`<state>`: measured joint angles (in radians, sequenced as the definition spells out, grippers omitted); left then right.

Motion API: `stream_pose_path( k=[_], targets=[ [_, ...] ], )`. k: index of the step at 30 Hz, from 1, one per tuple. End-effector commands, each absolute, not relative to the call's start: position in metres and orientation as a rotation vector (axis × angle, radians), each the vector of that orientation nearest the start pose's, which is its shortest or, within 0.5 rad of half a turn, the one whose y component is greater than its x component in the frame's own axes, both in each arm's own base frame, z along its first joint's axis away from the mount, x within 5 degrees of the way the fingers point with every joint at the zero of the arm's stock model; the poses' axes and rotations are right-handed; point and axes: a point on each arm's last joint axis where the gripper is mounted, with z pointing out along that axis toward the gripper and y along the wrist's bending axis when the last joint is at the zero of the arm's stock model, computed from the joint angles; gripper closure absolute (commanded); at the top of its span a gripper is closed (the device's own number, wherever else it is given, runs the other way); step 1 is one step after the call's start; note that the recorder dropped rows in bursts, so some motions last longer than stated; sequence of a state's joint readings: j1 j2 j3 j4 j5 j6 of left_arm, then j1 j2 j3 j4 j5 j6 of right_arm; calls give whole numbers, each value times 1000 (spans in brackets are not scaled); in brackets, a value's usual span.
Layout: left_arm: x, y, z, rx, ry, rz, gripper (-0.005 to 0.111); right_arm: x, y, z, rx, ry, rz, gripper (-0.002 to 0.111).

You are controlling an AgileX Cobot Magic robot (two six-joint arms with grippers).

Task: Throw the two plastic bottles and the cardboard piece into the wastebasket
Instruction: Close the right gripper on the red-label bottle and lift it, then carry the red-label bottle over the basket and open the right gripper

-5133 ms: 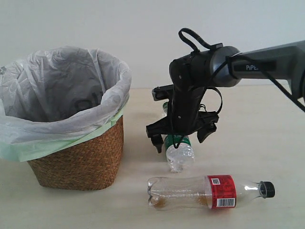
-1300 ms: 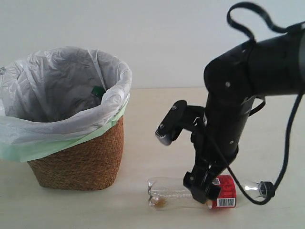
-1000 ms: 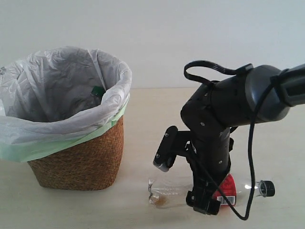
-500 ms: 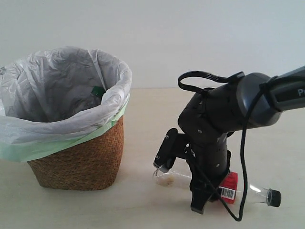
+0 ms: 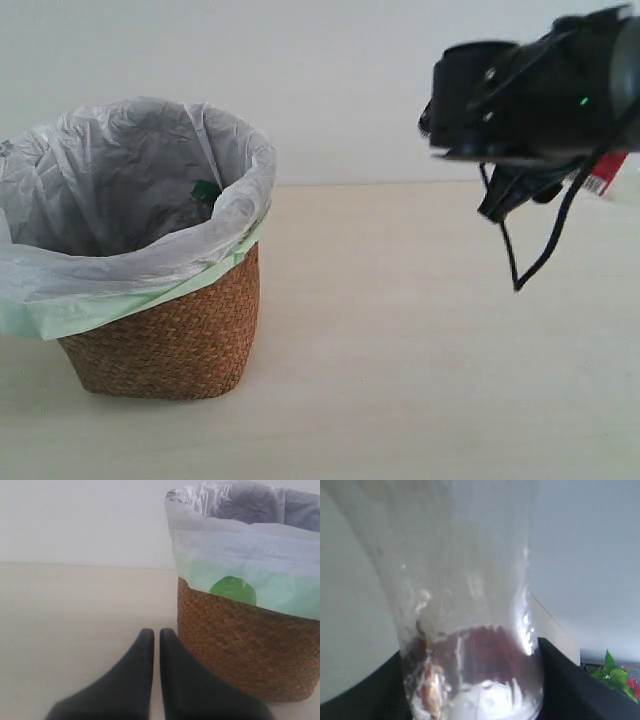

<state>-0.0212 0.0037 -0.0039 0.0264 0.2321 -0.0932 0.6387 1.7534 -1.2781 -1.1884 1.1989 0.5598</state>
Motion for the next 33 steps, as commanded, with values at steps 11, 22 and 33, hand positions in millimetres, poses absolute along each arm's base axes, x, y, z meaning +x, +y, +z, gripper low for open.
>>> stream_pose_path(
  k=[11,22,33],
  targets=[
    [55,-1,192,-44,1716,-61,103,345,20,366,55,2462,-791,108],
    [55,-1,192,-44,1716,-61,103,329,151,422,-517,2172,1153,95],
    [55,-1,192,-44,1716,-61,103,331,232,450,-459,2116,1012,4]
  ],
)
